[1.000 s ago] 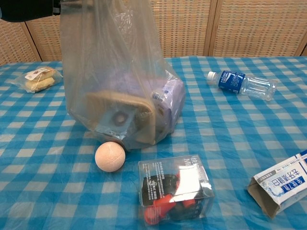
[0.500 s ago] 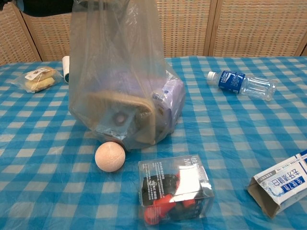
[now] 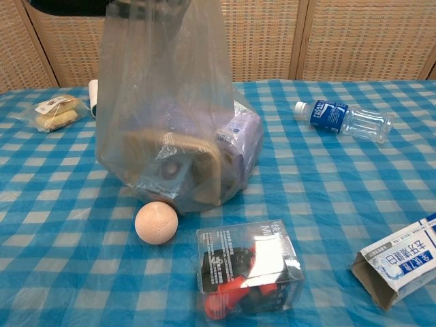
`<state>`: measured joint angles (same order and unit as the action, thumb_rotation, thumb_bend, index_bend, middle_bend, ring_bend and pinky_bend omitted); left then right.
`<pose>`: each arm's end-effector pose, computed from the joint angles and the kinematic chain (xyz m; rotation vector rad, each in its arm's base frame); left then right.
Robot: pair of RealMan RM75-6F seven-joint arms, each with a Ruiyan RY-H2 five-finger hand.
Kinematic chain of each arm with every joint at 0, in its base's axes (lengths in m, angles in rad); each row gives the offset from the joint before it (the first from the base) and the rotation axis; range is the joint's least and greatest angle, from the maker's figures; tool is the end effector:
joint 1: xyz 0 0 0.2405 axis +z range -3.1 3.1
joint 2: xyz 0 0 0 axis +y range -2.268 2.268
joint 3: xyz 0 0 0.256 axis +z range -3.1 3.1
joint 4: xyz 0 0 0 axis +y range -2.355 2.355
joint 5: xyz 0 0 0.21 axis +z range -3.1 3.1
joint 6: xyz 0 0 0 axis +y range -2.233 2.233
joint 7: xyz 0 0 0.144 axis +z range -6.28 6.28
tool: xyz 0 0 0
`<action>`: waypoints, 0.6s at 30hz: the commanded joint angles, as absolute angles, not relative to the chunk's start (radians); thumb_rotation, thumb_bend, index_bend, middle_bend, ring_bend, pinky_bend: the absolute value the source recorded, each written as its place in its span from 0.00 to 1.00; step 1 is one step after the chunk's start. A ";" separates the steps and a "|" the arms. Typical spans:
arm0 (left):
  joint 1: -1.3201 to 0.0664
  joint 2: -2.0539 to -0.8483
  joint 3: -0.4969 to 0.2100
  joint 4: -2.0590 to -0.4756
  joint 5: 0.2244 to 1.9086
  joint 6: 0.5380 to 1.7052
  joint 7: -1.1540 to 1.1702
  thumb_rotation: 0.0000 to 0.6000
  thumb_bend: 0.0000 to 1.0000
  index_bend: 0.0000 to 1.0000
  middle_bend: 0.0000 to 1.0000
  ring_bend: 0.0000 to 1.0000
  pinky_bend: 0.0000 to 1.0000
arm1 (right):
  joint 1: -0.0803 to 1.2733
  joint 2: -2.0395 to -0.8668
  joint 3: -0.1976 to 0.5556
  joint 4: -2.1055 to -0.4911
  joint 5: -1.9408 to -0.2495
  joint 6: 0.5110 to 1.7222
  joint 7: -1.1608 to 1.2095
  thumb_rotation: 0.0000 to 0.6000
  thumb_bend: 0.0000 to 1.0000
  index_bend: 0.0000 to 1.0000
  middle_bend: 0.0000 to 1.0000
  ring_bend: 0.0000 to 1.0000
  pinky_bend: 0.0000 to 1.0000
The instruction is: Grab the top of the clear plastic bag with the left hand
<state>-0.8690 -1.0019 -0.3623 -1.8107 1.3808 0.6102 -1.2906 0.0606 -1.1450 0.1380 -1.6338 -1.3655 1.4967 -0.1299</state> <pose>-0.0548 0.3592 0.1148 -1.5488 -2.2596 -1.5233 -0.3191 -0.1895 0.1699 1.2310 -0.8529 0.8209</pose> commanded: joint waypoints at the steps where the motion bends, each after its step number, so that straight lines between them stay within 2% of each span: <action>1: -0.872 -1.009 -0.358 -1.806 1.380 0.605 -1.295 1.00 0.00 0.00 0.00 0.00 0.00 | 0.061 -1.145 0.138 -1.635 -1.366 1.497 -0.131 1.00 0.00 0.00 0.00 0.00 0.00; 11: -0.899 -1.026 -0.353 -1.802 1.380 0.575 -1.297 1.00 0.00 0.00 0.00 0.00 0.00 | 0.061 -1.143 0.139 -1.634 -1.364 1.497 -0.126 1.00 0.00 0.00 0.00 0.00 0.00; 18: -0.944 -1.044 -0.388 -1.791 1.366 0.545 -1.319 1.00 0.00 0.00 0.00 0.00 0.00 | 0.062 -1.144 0.137 -1.634 -1.366 1.495 -0.130 1.00 0.00 0.00 0.00 0.00 0.00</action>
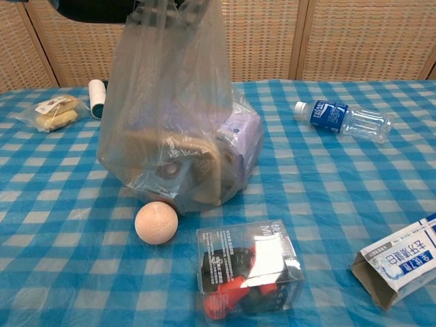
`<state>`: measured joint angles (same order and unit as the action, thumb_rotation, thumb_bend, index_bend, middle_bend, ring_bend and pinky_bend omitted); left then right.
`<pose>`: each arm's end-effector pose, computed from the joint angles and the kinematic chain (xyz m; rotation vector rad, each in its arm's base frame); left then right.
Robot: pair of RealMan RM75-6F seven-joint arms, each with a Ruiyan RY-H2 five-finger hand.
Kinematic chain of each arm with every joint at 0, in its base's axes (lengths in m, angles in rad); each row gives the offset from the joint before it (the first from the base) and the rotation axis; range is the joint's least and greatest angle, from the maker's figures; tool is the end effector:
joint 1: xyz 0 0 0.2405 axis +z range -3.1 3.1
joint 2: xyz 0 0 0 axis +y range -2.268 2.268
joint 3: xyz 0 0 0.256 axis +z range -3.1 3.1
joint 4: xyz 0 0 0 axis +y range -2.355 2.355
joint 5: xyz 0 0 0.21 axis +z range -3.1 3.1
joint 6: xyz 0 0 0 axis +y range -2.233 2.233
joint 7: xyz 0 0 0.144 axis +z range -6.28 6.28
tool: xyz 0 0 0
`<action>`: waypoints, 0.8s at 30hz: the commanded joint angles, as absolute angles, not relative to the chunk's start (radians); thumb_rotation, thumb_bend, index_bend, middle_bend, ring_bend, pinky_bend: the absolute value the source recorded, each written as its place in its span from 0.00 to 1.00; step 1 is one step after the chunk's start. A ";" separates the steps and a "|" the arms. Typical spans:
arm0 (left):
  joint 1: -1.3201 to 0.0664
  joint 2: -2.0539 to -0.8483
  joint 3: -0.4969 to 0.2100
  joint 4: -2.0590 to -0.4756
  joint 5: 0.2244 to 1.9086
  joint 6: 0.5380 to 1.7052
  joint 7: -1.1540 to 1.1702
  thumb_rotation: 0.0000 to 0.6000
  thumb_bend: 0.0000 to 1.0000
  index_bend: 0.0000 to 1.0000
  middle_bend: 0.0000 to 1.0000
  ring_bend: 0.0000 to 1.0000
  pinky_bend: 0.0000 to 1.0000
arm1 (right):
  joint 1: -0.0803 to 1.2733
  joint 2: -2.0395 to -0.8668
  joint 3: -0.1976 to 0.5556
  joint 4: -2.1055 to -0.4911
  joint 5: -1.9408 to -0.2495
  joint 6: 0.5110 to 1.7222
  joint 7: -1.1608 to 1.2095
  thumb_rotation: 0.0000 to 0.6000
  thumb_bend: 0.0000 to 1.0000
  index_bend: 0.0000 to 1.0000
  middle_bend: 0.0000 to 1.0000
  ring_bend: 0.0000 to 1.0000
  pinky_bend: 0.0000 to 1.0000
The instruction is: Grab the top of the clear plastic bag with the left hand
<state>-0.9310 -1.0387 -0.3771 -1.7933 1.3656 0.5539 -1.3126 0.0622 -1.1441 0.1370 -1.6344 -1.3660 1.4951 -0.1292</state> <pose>-0.0336 0.3627 0.1018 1.5540 2.2605 1.4507 -0.3188 -0.1898 0.1697 1.2337 -0.8538 0.8214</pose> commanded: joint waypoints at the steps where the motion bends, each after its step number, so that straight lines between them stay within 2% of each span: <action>1: -0.957 -1.045 -0.394 -1.788 1.364 0.532 -1.320 1.00 0.00 0.00 0.00 0.00 0.00 | 0.062 -1.145 0.137 -1.635 -1.364 1.495 -0.131 1.00 0.00 0.00 0.00 0.00 0.00; 14: -1.056 -1.137 -0.450 -1.723 1.245 0.402 -1.344 1.00 0.00 0.00 0.00 0.00 0.00 | 0.068 -1.150 0.137 -1.635 -1.359 1.487 -0.143 1.00 0.00 0.00 0.00 0.00 0.00; 24: -1.035 -1.230 -0.497 -1.690 1.316 0.426 -1.445 1.00 0.00 0.05 0.00 0.00 0.00 | 0.068 -1.147 0.139 -1.634 -1.356 1.486 -0.137 1.00 0.00 0.00 0.00 0.00 0.00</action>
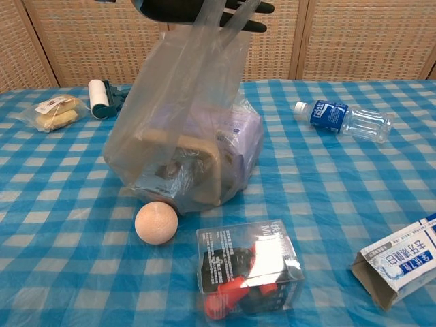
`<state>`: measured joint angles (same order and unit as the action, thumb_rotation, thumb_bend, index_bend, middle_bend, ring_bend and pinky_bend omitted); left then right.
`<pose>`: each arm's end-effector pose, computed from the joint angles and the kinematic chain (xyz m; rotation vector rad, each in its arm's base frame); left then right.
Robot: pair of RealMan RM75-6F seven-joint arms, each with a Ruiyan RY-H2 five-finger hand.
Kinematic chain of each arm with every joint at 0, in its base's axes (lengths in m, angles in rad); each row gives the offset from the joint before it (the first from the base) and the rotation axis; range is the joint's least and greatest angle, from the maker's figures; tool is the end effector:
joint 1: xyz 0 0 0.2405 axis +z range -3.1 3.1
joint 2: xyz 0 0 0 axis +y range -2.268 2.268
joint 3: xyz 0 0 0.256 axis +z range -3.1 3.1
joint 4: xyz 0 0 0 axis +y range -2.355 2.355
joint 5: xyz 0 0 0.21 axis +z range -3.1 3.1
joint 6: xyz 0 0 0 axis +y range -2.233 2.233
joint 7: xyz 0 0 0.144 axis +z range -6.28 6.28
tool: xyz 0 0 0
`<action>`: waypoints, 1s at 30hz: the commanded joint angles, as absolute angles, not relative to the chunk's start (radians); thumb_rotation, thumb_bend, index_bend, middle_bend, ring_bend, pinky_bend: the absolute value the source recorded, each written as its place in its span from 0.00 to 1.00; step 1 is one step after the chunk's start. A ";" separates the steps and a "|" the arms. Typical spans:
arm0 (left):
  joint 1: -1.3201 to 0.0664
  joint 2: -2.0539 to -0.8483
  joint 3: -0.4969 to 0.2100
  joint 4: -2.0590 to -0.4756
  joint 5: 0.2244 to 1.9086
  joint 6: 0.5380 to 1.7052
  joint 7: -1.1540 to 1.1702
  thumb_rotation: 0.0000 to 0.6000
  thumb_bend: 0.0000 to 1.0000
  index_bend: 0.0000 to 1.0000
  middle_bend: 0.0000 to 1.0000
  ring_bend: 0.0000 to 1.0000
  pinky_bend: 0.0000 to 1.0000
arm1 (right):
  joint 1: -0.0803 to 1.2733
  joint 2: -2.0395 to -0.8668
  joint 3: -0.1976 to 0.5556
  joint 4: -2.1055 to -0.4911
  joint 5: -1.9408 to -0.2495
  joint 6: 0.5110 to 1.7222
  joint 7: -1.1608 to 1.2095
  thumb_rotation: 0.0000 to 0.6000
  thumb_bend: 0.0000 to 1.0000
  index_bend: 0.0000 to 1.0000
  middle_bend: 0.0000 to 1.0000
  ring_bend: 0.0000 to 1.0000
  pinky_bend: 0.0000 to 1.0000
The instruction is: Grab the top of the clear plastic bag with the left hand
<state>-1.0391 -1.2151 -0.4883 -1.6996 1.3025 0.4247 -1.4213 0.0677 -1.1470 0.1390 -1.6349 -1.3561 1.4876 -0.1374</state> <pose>0.0246 0.3728 0.0632 1.3338 2.2548 1.2951 -0.3190 -0.1918 0.1684 1.2337 -0.8571 0.8141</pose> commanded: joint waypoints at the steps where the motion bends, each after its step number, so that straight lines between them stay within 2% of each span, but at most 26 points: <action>1: -1.039 -1.238 -0.500 -1.683 1.321 0.421 -1.457 1.00 0.00 0.05 0.00 0.00 0.00 | 0.069 -1.148 0.138 -1.634 -1.356 1.485 -0.138 1.00 0.00 0.00 0.00 0.00 0.00; 8: -1.057 -1.271 -0.529 -1.650 1.311 0.419 -1.497 1.00 0.00 0.10 0.00 0.01 0.00 | 0.071 -1.150 0.138 -1.634 -1.355 1.483 -0.143 1.00 0.00 0.00 0.00 0.00 0.00; 11: -1.066 -1.305 -0.561 -1.629 1.266 0.434 -1.531 0.99 0.00 0.17 0.07 0.06 0.00 | 0.072 -1.152 0.137 -1.633 -1.354 1.481 -0.149 1.00 0.00 0.00 0.00 0.00 0.00; 14: -1.069 -1.341 -0.593 -1.618 1.219 0.438 -1.578 0.96 0.00 0.29 0.24 0.16 0.00 | 0.073 -1.154 0.136 -1.632 -1.353 1.479 -0.153 1.00 0.00 0.00 0.00 0.00 0.00; 15: -1.071 -1.351 -0.607 -1.615 1.202 0.434 -1.598 0.95 0.00 0.36 0.33 0.22 0.00 | 0.073 -1.154 0.137 -1.632 -1.351 1.479 -0.151 1.00 0.00 0.00 0.00 0.00 0.00; 19: -1.077 -1.353 -0.628 -1.602 1.158 0.369 -1.618 0.86 0.00 0.57 0.59 0.41 0.09 | 0.074 -1.152 0.139 -1.629 -1.346 1.476 -0.146 1.00 0.00 0.00 0.00 0.00 0.00; 23: -1.082 -1.348 -0.643 -1.603 1.144 0.289 -1.604 0.86 0.00 0.63 0.64 0.47 0.11 | 0.076 -1.151 0.137 -1.630 -1.347 1.472 -0.147 1.00 0.00 0.00 0.00 0.00 0.00; 26: -1.070 -1.363 -0.675 -1.608 1.146 0.242 -1.606 0.86 0.00 0.65 0.68 0.51 0.20 | 0.076 -1.151 0.136 -1.631 -1.347 1.471 -0.149 1.00 0.00 0.00 0.00 0.00 0.00; 30: -1.037 -1.397 -0.724 -1.608 1.160 0.226 -1.607 0.86 0.00 0.71 0.73 0.58 0.40 | 0.076 -1.151 0.136 -1.632 -1.347 1.472 -0.150 1.00 0.00 0.00 0.00 0.00 0.00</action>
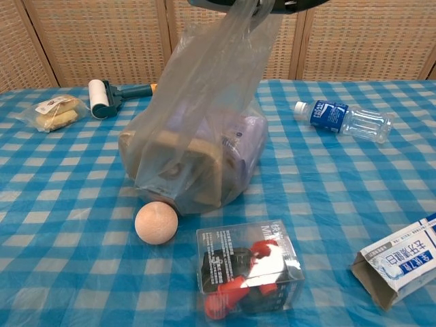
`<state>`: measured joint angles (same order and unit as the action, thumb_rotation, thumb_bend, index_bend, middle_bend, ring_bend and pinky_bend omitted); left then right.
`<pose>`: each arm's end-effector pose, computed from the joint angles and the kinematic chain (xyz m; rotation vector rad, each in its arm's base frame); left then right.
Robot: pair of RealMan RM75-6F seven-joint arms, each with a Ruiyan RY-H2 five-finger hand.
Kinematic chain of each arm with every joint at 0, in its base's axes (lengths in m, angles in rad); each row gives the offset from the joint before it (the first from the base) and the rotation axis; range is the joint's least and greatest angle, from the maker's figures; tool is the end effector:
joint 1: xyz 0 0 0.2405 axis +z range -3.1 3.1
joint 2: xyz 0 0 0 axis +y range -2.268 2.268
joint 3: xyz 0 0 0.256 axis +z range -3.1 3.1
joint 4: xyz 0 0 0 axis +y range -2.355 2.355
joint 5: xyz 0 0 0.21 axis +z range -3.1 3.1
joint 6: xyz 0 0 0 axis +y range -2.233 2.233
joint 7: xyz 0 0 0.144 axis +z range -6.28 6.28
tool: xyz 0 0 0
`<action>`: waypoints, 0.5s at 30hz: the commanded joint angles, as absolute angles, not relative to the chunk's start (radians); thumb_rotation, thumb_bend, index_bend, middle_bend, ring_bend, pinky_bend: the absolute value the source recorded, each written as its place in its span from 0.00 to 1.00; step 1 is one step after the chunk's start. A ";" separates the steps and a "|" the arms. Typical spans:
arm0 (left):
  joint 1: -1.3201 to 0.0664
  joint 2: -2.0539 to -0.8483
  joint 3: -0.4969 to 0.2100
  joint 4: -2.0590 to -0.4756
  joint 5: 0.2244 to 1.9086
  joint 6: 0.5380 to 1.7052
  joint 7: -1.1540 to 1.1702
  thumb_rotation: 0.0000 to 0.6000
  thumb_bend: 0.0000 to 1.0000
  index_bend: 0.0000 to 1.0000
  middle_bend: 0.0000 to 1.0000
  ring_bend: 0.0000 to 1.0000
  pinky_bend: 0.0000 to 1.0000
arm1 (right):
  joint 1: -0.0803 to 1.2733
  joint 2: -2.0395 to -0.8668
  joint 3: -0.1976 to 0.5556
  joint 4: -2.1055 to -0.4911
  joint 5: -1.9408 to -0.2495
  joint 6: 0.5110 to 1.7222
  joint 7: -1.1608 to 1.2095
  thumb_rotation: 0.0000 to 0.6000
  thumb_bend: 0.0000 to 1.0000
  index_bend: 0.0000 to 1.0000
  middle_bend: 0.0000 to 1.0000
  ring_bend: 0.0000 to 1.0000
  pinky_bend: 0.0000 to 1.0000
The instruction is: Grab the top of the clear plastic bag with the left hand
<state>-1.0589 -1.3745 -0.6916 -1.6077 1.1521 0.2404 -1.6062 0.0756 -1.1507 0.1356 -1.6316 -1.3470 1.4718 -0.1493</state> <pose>0.0684 0.3834 0.0457 0.8165 2.3293 1.1042 -0.3201 -0.1937 0.1653 1.2457 -0.8636 0.7963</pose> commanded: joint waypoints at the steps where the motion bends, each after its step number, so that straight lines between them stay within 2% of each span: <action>1: -1.030 -1.402 -0.733 -1.606 1.167 0.220 -1.602 0.86 0.00 0.73 0.75 0.60 0.46 | 0.075 -1.150 0.136 -1.632 -1.347 1.473 -0.150 1.00 0.00 0.00 0.00 0.00 0.00; 5: -0.999 -1.413 -0.778 -1.610 1.167 0.174 -1.599 0.86 0.00 0.82 0.82 0.69 0.65 | 0.076 -1.150 0.135 -1.633 -1.347 1.472 -0.151 1.00 0.00 0.00 0.00 0.00 0.00; 7: -0.979 -1.412 -0.817 -1.622 1.165 0.105 -1.596 0.86 0.00 0.91 0.91 0.79 0.83 | 0.076 -1.151 0.135 -1.633 -1.350 1.473 -0.152 1.00 0.00 0.00 0.00 0.00 0.00; 9: -0.964 -1.404 -0.855 -1.627 1.172 0.019 -1.555 0.86 0.00 0.98 0.97 0.87 0.96 | 0.076 -1.151 0.134 -1.634 -1.350 1.474 -0.153 1.00 0.00 0.00 0.00 0.00 0.00; 11: -0.953 -1.396 -0.896 -1.622 1.168 -0.061 -1.481 0.86 0.00 1.00 1.00 0.91 1.00 | 0.076 -1.152 0.134 -1.634 -1.351 1.475 -0.153 1.00 0.00 0.00 0.00 0.00 0.00; 13: -0.940 -1.395 -0.926 -1.613 1.158 -0.093 -1.408 0.93 0.01 1.00 1.00 0.94 1.00 | 0.075 -1.151 0.134 -1.635 -1.351 1.476 -0.153 1.00 0.00 0.00 0.00 0.00 0.00; 14: -0.924 -1.397 -0.951 -1.611 1.144 -0.094 -1.356 0.97 0.12 1.00 1.00 0.95 1.00 | 0.075 -1.151 0.134 -1.635 -1.352 1.477 -0.152 1.00 0.00 0.00 0.00 0.00 0.00; 15: -0.908 -1.396 -0.965 -1.613 1.146 -0.066 -1.312 1.00 0.34 1.00 1.00 0.96 1.00 | 0.075 -1.150 0.134 -1.636 -1.353 1.478 -0.152 1.00 0.00 0.00 0.00 0.00 0.00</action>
<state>-0.9528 -1.4011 -0.8934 -1.6158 1.1601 -0.0539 -1.4414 0.0746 -1.1506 0.1336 -1.6361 -1.3529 1.4784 -0.1518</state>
